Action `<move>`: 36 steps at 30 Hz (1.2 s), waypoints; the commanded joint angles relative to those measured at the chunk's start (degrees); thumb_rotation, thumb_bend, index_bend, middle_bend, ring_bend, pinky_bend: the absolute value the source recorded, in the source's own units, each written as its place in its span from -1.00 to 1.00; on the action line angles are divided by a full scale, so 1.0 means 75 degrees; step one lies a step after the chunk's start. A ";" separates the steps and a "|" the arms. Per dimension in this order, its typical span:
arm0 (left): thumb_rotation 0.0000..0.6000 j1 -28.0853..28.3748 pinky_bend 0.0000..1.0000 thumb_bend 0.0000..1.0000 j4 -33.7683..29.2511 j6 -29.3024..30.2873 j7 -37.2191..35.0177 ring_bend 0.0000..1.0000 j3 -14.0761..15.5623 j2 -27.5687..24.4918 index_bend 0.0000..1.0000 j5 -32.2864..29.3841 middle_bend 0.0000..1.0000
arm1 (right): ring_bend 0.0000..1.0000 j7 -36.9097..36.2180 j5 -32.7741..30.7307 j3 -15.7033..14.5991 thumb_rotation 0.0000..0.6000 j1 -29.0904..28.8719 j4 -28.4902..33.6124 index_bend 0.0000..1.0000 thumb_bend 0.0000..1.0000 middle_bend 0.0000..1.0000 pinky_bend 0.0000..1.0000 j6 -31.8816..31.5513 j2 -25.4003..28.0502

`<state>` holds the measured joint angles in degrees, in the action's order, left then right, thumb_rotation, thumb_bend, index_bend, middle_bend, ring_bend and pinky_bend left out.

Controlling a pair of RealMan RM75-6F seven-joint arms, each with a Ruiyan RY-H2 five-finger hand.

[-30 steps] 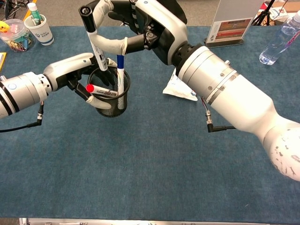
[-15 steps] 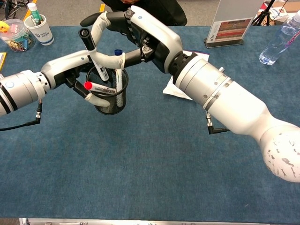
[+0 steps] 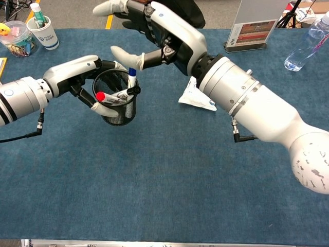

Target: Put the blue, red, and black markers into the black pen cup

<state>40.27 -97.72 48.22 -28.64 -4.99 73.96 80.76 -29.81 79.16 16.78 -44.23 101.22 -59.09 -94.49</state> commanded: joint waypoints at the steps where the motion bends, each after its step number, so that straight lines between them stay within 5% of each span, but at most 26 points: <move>1: 1.00 -0.0005 -0.41 -0.88 0.0054 -0.0030 -0.0011 -0.33 0.0025 -0.0008 -0.37 -0.0017 -0.40 | -1.00 -0.0046 0.0188 0.0105 1.00 0.0106 0.0134 -0.50 -0.27 -0.69 -1.00 -0.0226 0.0261; 17: 1.00 -0.0053 -0.43 -0.88 0.1030 -0.0171 -0.0352 -0.33 0.0128 0.0661 -0.37 -0.0141 -0.40 | -1.00 0.0083 0.0730 -0.0247 1.00 0.1225 0.0535 -0.50 -0.27 -0.69 -1.00 -0.0964 0.2940; 36: 1.00 -0.0093 -0.53 -0.88 0.1895 -0.0275 -0.0286 -0.51 0.0125 0.1584 -0.40 -0.0367 -0.49 | -1.00 -0.0136 0.0692 -0.0502 1.00 0.1599 0.0500 -0.50 -0.28 -0.69 -1.00 -0.1174 0.3365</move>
<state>39.52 -83.65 46.34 -30.89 -4.02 85.78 78.17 -30.80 84.34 13.04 -32.26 104.99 -67.88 -69.23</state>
